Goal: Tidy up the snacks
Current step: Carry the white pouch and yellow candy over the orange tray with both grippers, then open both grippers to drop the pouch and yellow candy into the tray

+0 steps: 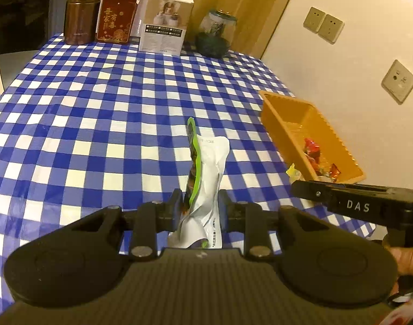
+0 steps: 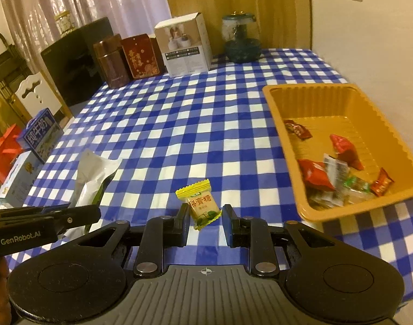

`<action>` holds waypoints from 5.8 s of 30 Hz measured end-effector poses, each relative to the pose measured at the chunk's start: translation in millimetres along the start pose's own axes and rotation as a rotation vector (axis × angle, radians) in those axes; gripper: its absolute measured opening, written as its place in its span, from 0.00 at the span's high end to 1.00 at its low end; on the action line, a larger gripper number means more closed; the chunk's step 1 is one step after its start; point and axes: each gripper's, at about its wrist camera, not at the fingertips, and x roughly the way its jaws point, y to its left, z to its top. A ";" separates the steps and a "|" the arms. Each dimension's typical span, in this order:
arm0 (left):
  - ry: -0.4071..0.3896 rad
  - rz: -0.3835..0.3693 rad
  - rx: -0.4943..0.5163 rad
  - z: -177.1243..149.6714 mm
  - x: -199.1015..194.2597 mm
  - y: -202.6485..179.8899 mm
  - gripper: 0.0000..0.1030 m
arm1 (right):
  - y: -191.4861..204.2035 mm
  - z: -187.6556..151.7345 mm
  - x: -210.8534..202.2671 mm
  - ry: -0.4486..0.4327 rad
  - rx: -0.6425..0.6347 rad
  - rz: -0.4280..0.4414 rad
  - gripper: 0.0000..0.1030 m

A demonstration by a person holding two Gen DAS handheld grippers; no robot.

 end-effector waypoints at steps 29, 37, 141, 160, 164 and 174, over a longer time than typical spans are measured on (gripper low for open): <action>0.022 -0.045 0.011 -9.3 -6.6 -49.2 0.76 | -32.0 -18.6 -51.4 -0.040 0.062 -0.050 0.75; 0.041 -0.080 0.026 -10.8 1.4 -68.5 0.76 | -55.0 -19.6 -63.2 -0.056 0.099 -0.086 0.75; 0.014 -0.113 0.012 82.7 159.3 -168.4 0.65 | -203.9 101.9 16.4 -0.108 0.168 -0.156 0.75; 0.001 -0.082 0.016 81.2 153.5 -156.8 0.65 | -209.2 110.3 28.0 -0.161 0.254 -0.098 0.55; 0.004 -0.075 0.011 76.5 148.5 -151.7 0.65 | -210.2 101.6 19.7 -0.161 0.274 -0.105 0.54; 0.012 -0.039 0.036 63.5 122.6 -146.2 0.53 | -203.7 65.1 -10.8 -0.134 0.337 -0.122 0.48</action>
